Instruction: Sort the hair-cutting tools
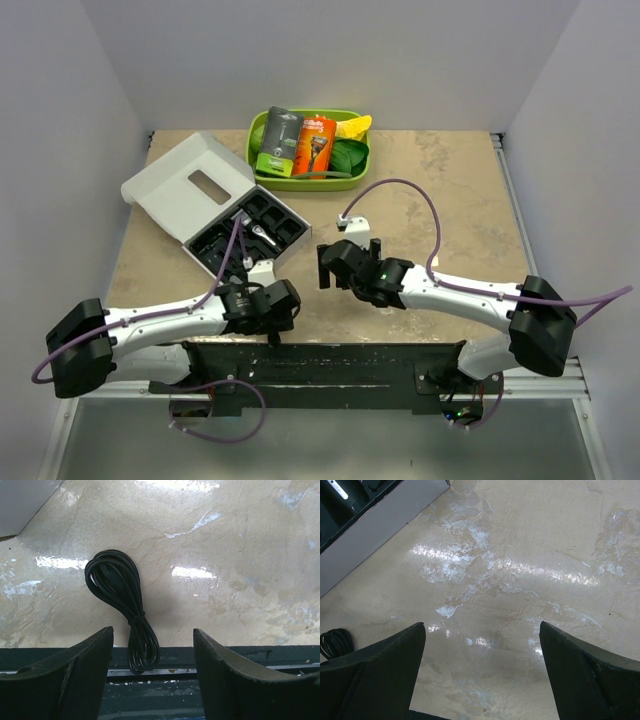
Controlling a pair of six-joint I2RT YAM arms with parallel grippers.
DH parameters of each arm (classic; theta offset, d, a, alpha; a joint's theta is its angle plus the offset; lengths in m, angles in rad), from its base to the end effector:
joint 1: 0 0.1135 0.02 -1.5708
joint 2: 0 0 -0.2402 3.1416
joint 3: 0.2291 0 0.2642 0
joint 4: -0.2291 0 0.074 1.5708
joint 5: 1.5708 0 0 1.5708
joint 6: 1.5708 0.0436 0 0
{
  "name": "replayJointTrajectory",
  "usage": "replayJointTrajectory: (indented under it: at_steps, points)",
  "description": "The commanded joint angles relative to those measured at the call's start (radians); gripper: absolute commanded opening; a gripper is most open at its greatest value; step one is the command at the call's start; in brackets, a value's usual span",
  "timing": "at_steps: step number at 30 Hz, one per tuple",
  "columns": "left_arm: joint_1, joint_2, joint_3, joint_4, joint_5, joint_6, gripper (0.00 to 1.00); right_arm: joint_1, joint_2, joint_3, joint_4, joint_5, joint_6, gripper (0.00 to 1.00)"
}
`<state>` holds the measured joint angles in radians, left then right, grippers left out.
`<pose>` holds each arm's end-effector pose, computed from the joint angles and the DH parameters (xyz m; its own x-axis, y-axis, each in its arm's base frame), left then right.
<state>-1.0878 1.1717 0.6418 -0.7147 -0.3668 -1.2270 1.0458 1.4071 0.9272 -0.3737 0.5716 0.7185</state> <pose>0.1140 -0.1838 0.1479 -0.8764 -0.2212 -0.4278 -0.1535 0.9703 -0.1872 0.1756 0.2560 0.2015 -0.6461 -0.0109 -0.7632 -0.1650 0.9782 0.1257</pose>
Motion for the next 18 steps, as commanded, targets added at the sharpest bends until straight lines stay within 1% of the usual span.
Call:
replayJointTrajectory:
  at_steps: [1,8,11,13,14,16,17,18]
  points:
    - [0.002,0.008,-0.037,0.047,-0.020,-0.040,0.69,0.011,-0.026,-0.008,0.024,-0.004,0.016,0.97]
    - [0.023,0.006,-0.097,0.107,0.012,-0.040,0.65,0.019,-0.017,-0.021,0.032,-0.012,0.019,0.97]
    - [0.034,-0.001,-0.113,0.119,0.016,-0.037,0.59,0.023,-0.016,-0.025,0.033,-0.012,0.021,0.97]
    - [0.043,-0.007,-0.125,0.130,0.023,-0.029,0.50,0.023,-0.014,-0.028,0.035,-0.012,0.022,0.96]
    - [0.046,-0.007,-0.129,0.133,0.025,-0.026,0.43,0.025,-0.011,-0.030,0.035,-0.012,0.024,0.96]
    - [0.049,-0.014,-0.137,0.141,0.032,-0.023,0.36,0.026,-0.010,-0.030,0.036,-0.012,0.027,0.96]
    - [0.049,-0.017,-0.140,0.143,0.032,-0.022,0.28,0.026,-0.007,-0.028,0.036,-0.012,0.027,0.96]
    - [0.049,-0.018,-0.145,0.144,0.032,-0.020,0.22,0.026,-0.004,-0.028,0.036,-0.010,0.025,0.96]
